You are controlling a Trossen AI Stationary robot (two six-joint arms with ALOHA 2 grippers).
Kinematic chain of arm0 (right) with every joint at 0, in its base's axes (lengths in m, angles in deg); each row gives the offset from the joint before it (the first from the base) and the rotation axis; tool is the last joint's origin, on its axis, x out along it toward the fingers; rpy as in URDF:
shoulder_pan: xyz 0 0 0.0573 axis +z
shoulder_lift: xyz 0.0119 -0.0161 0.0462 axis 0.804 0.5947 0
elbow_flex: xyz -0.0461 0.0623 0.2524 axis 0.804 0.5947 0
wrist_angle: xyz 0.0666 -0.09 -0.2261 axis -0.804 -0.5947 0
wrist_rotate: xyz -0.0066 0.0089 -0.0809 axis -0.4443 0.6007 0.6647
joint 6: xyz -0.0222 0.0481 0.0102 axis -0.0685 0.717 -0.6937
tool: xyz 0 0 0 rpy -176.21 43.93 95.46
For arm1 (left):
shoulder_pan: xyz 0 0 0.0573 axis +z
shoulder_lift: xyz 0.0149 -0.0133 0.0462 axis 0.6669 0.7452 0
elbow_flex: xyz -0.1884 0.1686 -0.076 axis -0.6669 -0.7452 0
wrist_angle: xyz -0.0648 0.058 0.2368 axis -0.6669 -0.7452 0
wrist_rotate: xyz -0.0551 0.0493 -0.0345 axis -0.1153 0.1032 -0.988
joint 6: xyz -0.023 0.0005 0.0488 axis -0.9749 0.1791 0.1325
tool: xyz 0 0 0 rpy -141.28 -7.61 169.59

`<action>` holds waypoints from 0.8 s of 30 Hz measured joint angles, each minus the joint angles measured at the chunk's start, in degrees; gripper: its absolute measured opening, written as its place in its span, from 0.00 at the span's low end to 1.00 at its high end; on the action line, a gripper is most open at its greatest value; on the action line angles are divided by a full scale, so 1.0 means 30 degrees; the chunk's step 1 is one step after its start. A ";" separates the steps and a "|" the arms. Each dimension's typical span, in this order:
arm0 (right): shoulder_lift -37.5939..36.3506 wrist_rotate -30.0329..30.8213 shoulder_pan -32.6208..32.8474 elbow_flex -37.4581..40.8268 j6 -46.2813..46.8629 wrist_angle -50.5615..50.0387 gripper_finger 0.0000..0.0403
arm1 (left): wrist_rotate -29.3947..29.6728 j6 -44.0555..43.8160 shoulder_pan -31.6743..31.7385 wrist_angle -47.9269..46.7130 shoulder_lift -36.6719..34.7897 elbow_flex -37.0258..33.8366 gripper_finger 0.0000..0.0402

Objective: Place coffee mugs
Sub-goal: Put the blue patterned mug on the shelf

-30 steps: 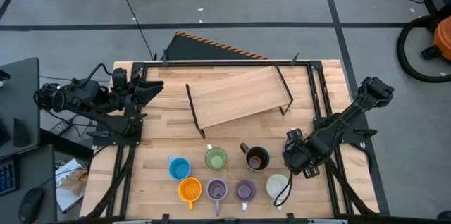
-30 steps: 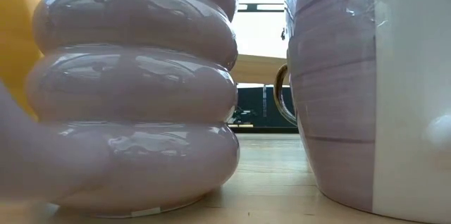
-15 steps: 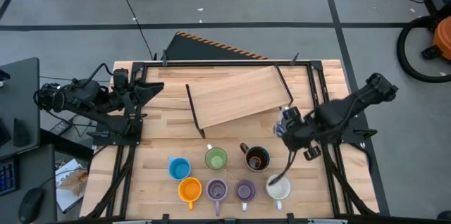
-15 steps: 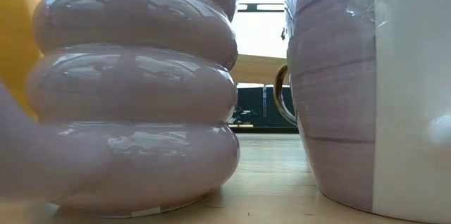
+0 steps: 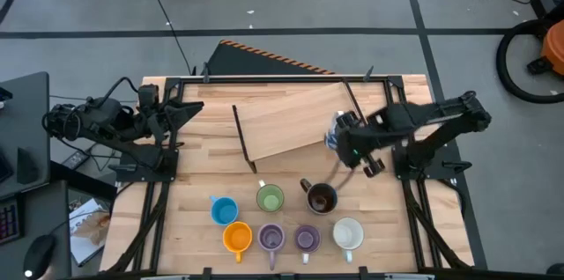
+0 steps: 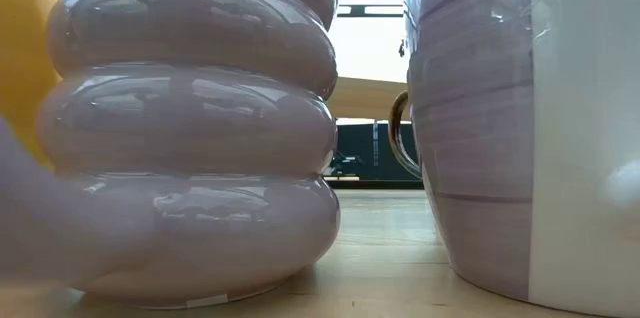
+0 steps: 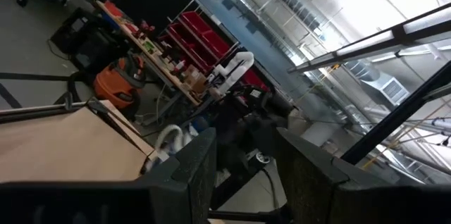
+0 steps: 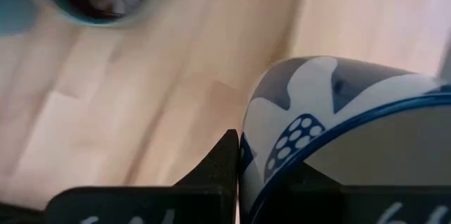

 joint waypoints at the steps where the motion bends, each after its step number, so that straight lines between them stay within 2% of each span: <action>1: 0.0120 0.0042 -0.0633 -0.0098 -0.0268 0.0064 0.09 | 0.0062 0.0000 0.0074 0.0000 -0.0003 0.0000 0.38; 6: 0.0215 -0.0049 -0.4017 -0.0300 -0.2856 0.0702 0.08 | 0.0316 0.0629 0.0708 -0.0061 -0.0007 0.0000 0.38; 10: 0.0217 -0.0962 -0.7004 -0.0319 -0.5783 0.0855 0.08 | 0.0355 0.1886 0.1210 -0.0083 0.0000 0.0000 0.38; 16: 0.0217 -0.1533 -1.0861 -0.0319 -0.9336 0.1448 0.08 | 0.1745 0.2408 0.1862 -0.0111 0.0015 0.0000 0.38; 24: 0.1061 -0.3193 -1.3087 -0.0312 -1.3680 0.2218 0.08 | 0.2651 0.3155 0.2920 -0.0160 0.0055 0.0000 0.38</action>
